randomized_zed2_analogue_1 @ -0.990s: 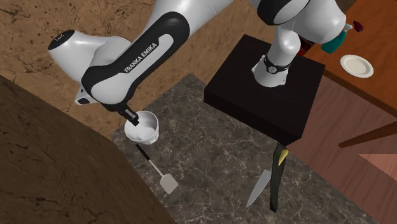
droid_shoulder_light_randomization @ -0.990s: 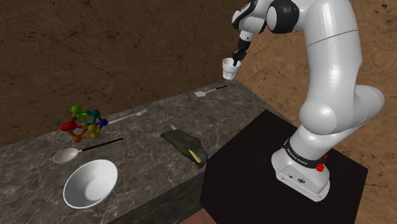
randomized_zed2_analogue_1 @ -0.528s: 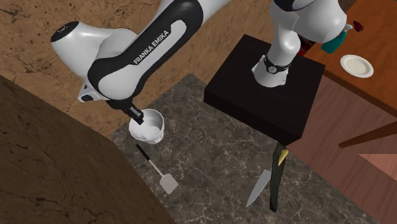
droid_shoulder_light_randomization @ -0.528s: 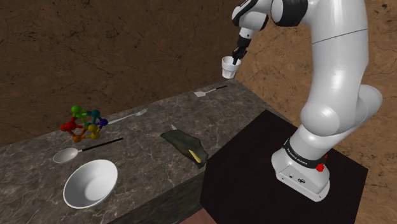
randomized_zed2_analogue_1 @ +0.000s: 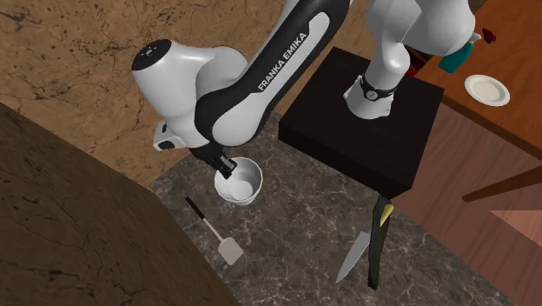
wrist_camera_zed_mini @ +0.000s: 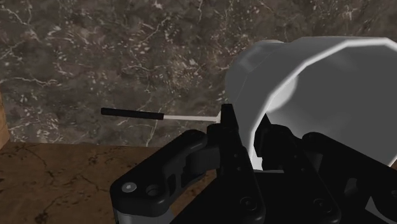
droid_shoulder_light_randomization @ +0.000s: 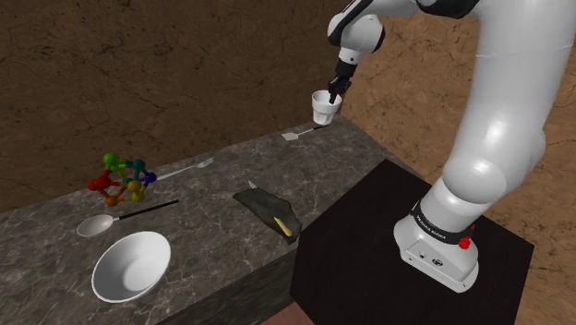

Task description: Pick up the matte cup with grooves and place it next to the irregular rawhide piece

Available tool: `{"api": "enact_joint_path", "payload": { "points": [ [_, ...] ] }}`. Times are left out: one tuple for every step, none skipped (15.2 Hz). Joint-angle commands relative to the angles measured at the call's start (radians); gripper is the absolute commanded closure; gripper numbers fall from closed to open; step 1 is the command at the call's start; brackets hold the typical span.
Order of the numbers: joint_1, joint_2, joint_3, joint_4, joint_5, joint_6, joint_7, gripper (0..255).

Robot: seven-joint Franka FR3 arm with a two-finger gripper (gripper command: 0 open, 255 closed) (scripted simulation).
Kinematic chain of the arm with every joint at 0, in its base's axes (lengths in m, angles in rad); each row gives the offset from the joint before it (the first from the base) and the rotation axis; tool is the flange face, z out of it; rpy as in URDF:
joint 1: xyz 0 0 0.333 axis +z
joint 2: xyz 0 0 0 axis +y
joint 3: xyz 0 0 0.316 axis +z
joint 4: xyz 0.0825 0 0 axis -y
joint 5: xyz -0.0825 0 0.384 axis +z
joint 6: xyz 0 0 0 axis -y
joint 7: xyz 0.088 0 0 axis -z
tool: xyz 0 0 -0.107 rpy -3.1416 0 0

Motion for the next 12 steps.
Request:
{"api": "enact_joint_path", "payload": {
  "points": [
    [0.038, -0.061, 0.000, -0.091, -0.013, 0.043, 0.027, 255],
    [0.056, -0.088, 0.002, -0.130, -0.019, 0.061, 0.043, 255],
    [0.073, -0.115, 0.005, -0.167, -0.025, 0.080, 0.060, 255],
    [0.090, -0.141, 0.008, -0.204, -0.032, 0.098, 0.079, 255],
    [0.107, -0.166, 0.012, -0.239, -0.039, 0.115, 0.098, 255],
    [0.123, -0.191, 0.017, -0.274, -0.046, 0.132, 0.118, 255],
    [0.139, -0.216, 0.022, -0.307, -0.053, 0.149, 0.139, 255],
    [0.155, -0.240, 0.028, -0.339, -0.060, 0.165, 0.161, 255],
    [0.170, -0.263, 0.034, -0.371, -0.067, 0.180, 0.184, 255],
    [0.185, -0.286, 0.041, -0.401, -0.074, 0.195, 0.208, 255],
    [0.199, -0.308, 0.050, -0.430, -0.081, 0.210, 0.232, 255],
    [0.213, -0.329, 0.059, -0.458, -0.087, 0.224, 0.256, 255]
  ]
}}
